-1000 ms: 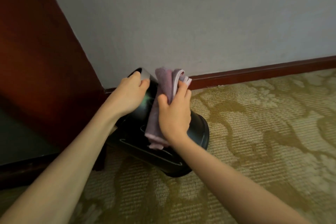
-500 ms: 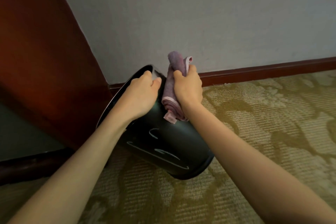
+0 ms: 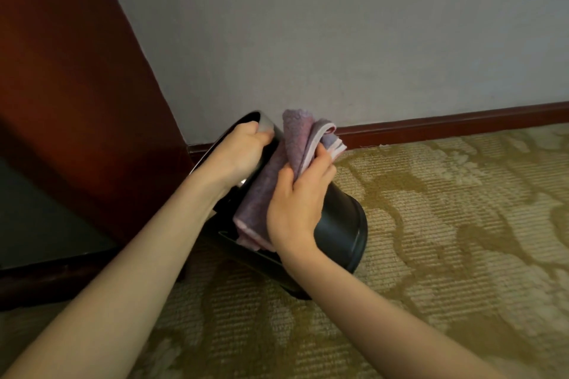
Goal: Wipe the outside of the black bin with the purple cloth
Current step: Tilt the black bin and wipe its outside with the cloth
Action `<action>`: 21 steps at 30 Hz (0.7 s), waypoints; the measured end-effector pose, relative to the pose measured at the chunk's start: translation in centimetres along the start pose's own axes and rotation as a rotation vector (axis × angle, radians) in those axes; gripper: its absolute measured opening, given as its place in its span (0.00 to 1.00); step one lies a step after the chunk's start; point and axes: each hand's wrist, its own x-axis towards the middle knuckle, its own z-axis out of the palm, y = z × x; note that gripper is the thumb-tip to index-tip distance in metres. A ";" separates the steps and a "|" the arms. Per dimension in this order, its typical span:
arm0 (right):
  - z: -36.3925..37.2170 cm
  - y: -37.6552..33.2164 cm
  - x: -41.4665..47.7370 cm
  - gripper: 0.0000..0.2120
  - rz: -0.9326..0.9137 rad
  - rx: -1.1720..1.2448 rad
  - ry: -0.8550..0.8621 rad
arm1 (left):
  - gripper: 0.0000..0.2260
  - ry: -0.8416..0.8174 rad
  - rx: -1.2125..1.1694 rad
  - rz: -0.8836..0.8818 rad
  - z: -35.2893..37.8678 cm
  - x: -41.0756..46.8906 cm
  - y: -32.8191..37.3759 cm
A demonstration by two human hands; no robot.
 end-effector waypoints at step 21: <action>-0.2 0.7 11.4 0.12 0.279 -0.030 -0.192 | 0.22 -0.083 -0.103 0.063 2.2 0.3 -0.4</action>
